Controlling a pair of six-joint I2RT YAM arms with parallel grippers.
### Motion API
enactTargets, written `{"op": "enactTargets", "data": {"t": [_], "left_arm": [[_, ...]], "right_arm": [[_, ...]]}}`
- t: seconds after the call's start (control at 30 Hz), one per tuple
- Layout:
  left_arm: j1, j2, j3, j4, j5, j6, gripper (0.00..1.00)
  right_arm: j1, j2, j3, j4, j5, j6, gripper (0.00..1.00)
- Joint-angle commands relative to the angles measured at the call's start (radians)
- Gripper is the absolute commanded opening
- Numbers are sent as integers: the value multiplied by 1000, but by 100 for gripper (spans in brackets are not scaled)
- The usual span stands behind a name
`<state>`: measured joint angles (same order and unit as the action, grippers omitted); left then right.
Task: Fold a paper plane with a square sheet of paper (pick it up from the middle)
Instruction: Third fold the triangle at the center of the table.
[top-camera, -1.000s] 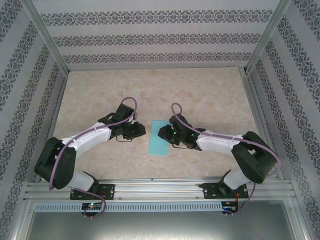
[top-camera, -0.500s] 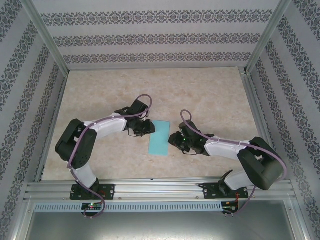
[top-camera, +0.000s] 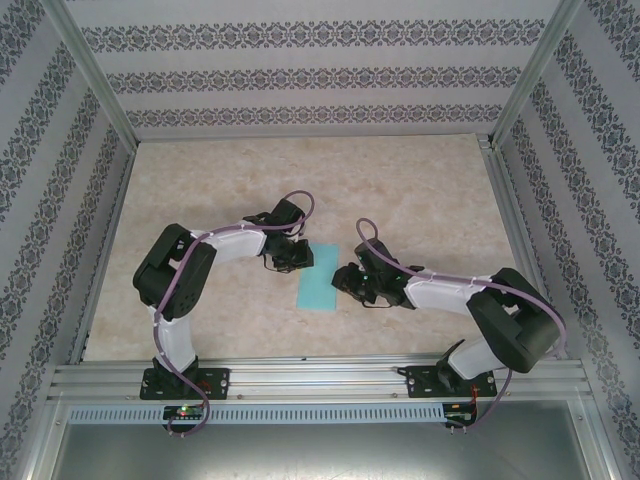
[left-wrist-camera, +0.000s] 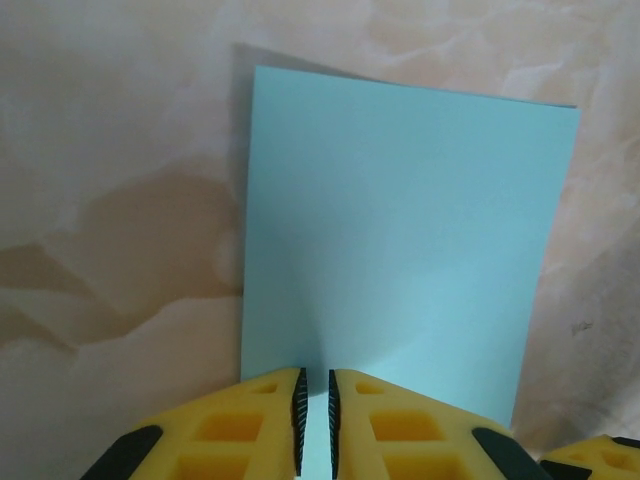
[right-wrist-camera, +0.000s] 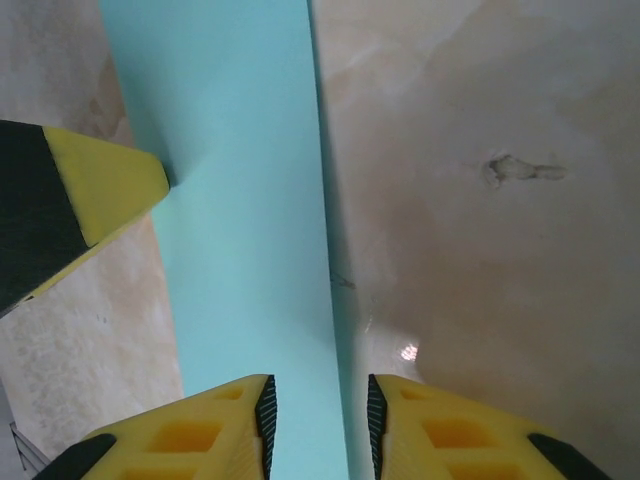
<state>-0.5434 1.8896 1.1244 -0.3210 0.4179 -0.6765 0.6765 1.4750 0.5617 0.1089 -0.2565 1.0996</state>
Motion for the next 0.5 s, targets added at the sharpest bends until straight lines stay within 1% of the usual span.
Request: {"op": "enactTargets", "data": {"t": [0.0,0.17,0.27,0.33,0.47], "left_arm": [[-8,8,-17,-9,-20,37,18],[-6,1,-33,-5,-17,46,18],[-4,1,-37,-4,-14,50,18],[-4,3,-37,-3,-11,52,18],[-4,0,-38,-3,-8,51,18]], "right_arm": [[7,36,38,12,-21,-17,32],[17,84,78,10,-37,-15,33],[27,103,95,-17,-14,-6,34],[32,95,93,-35,7,0,34],[35,32,70,-88,75,6,35]]}}
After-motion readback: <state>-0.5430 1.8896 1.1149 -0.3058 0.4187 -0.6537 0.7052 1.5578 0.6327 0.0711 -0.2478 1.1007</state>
